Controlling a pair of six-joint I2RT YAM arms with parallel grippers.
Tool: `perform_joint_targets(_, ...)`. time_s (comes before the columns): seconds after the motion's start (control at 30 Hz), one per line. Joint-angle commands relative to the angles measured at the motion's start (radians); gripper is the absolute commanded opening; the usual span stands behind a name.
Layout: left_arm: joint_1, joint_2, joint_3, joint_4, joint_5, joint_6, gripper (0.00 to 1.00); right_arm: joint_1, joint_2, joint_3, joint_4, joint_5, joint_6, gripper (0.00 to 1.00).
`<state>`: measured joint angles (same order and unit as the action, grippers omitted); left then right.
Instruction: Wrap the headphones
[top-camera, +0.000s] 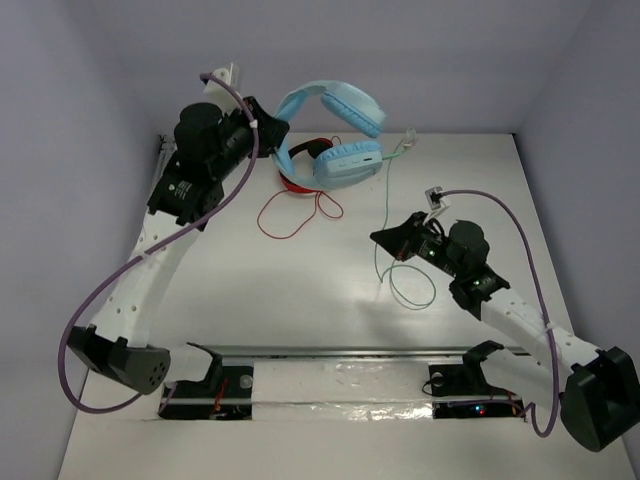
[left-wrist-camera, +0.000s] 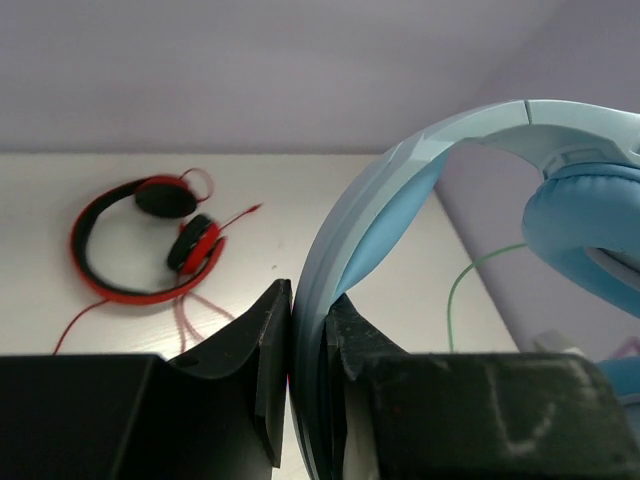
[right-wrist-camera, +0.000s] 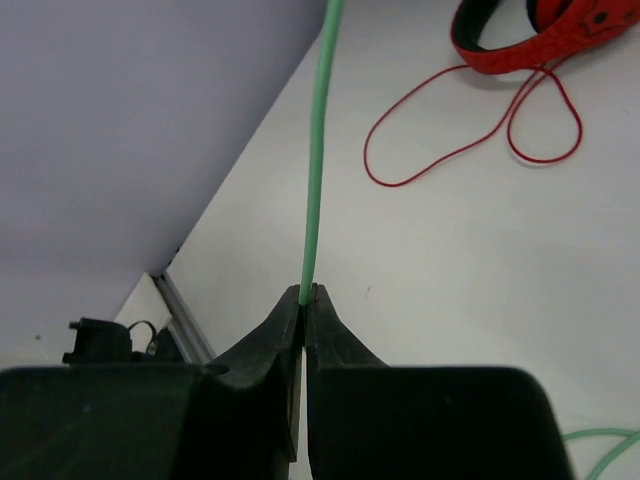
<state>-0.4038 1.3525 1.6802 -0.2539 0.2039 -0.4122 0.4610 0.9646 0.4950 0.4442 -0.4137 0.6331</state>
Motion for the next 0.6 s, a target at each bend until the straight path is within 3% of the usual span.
perform_joint_targets(0.0,0.005,-0.133,-0.144,0.246,-0.193,-0.085,0.00,0.031,0.028,0.101,-0.175,0.133,-0.019,0.00)
perform_joint_targets(0.27,0.005,-0.279,-0.545,0.432,-0.429,-0.134,0.00,0.174,0.057,0.203,-0.424,0.303,-0.075,0.00)
perform_joint_targets(0.57,-0.035,-0.302,-0.755,0.550,-0.538,-0.165,0.00,0.497,0.094,0.349,-0.656,0.515,-0.081,0.00)
